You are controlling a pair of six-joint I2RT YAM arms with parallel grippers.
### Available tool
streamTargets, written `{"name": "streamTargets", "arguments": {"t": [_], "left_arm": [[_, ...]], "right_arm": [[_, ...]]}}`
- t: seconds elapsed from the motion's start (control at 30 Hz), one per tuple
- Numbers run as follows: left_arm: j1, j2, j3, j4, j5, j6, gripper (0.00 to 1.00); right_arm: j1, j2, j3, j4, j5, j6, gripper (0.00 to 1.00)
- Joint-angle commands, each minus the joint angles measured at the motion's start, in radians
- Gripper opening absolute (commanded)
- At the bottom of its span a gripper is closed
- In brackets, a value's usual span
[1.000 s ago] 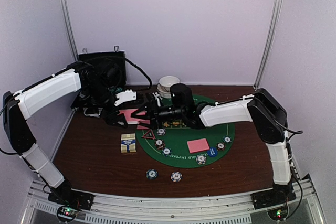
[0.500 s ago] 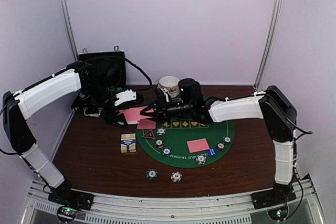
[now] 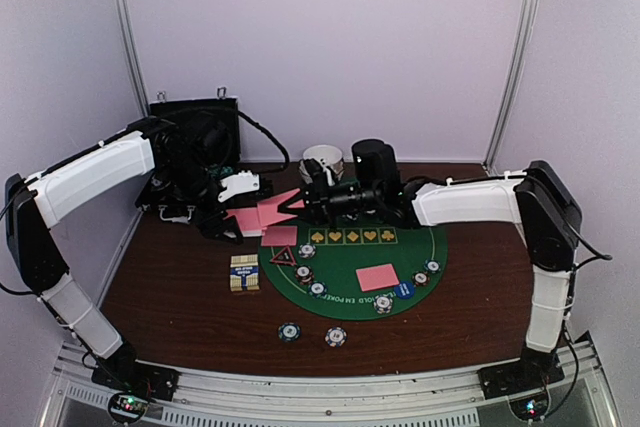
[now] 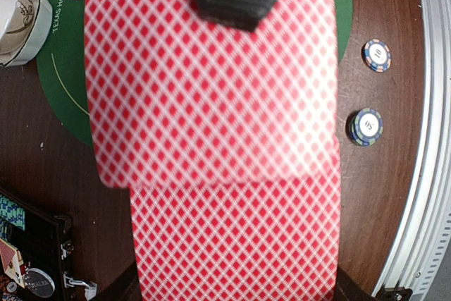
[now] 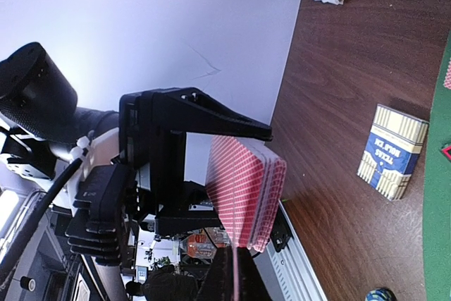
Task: Distribute texas hold em gaming equipment
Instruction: Pick up the poker card from the face-down deck piles, then distribute the poker card in the big blind area.
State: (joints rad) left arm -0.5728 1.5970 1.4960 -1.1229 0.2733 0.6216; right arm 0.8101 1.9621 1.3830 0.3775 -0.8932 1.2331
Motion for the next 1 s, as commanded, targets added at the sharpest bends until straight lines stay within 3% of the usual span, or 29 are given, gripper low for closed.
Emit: {"name": "streamTargets", "arguments": {"t": [0.0,0.2,0.4,0.67,0.97], "left_arm": [[0.005,-0.018,0.012,0.034,0.009,0.001,0.00],[0.005,-0.020,0.008,0.035,0.005,0.002,0.00],[0.005,-0.022,0.010,0.035,0.003,0.003,0.00],[0.005,-0.025,0.016,0.032,0.004,0.003,0.00],[0.005,-0.023,0.018,0.030,0.004,0.005,0.00]], "right_arm": [[-0.039,-0.053,-0.021,-0.057,-0.019,-0.046,0.00],[-0.119,-0.085,-0.015,-0.164,-0.032,-0.127,0.00],[-0.280,-0.071,0.032,-0.364,-0.001,-0.285,0.00],[-0.410,0.096,0.284,-0.687,0.118,-0.528,0.00],[-0.464,0.316,0.526,-0.750,0.181,-0.585,0.01]]}}
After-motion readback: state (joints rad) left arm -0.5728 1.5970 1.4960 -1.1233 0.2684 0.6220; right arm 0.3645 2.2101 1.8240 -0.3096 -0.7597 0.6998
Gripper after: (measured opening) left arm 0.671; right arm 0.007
